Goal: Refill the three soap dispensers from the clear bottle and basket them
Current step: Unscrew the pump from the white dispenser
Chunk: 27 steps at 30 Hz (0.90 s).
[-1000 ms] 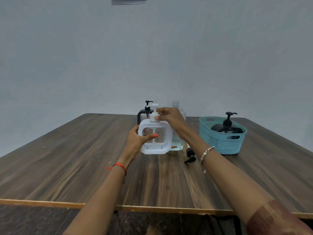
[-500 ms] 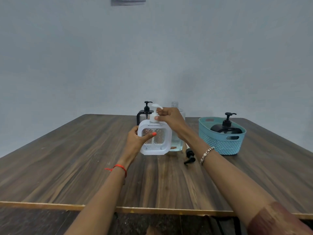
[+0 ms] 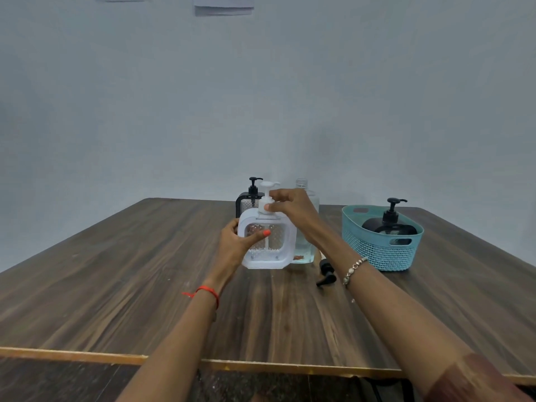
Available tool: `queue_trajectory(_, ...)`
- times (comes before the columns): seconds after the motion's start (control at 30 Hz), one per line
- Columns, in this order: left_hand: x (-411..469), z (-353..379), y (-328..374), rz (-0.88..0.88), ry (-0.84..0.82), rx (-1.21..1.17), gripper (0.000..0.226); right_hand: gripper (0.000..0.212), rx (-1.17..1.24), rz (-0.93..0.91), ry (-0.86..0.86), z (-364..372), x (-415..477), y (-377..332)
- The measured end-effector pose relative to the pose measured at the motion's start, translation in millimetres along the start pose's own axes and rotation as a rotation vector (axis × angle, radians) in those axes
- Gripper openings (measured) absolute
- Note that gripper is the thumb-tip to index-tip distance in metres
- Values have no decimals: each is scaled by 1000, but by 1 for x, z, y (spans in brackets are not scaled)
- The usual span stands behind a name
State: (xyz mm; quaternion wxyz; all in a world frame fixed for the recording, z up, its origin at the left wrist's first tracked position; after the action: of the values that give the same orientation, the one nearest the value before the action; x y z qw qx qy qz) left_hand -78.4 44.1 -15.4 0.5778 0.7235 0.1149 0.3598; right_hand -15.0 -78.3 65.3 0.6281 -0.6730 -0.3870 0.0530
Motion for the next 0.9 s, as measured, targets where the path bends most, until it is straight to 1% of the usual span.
queue_trajectory(0.07, 1, 0, 0, 2, -3, 8, 41, 30, -82, -27, -17, 4, -1, -1)
queue_trajectory(0.13, 1, 0, -1, 4, -3, 21, 44, 32, -171, -51, 15, 6, -1, 0)
queue_trajectory(0.2, 0, 0, -1, 2, -4, 22, 43, 34, -182, -58, 52, 5, 1, 1)
queue_trajectory(0.33, -2, -1, 1, -3, 4, 17, 32, 31, -18, -20, 55, 1, 2, -2)
queue_trajectory(0.4, -2, -2, 0, 1, -1, 32, 33, 31, 59, -32, 68, -1, 2, -5)
queue_trajectory(0.5, -2, -4, -2, -1, -1, 41, 35, 27, 80, -50, 92, -4, 3, -7)
queue_trajectory(0.57, -2, -5, -4, -1, -2, 55, 34, 23, 89, -61, 140, -7, 5, -7)
queue_trajectory(0.7, -1, -9, -11, -16, 16, 63, 34, 16, 120, -165, 245, -16, 5, -13)
queue_trajectory(0.83, 1, -15, -18, -29, 63, 69, 30, 25, 180, -279, 303, -21, 1, -22)
queue_trajectory(0.9, 3, -21, -24, -51, 113, 72, 30, 25, 236, -332, 309, -22, -2, -25)
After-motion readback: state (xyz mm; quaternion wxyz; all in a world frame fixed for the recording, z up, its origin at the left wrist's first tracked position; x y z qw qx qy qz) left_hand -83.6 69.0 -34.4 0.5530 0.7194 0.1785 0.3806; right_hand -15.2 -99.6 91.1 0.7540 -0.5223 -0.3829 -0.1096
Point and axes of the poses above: each hand's wrist, its own x-axis towards the middle knuckle, its own z-axis out of the palm, y = z × x, the point moved 4 cm from there along x, towards the middle knuckle, and after that the axes turned 11 degrees about x, right-handed, at the moved point
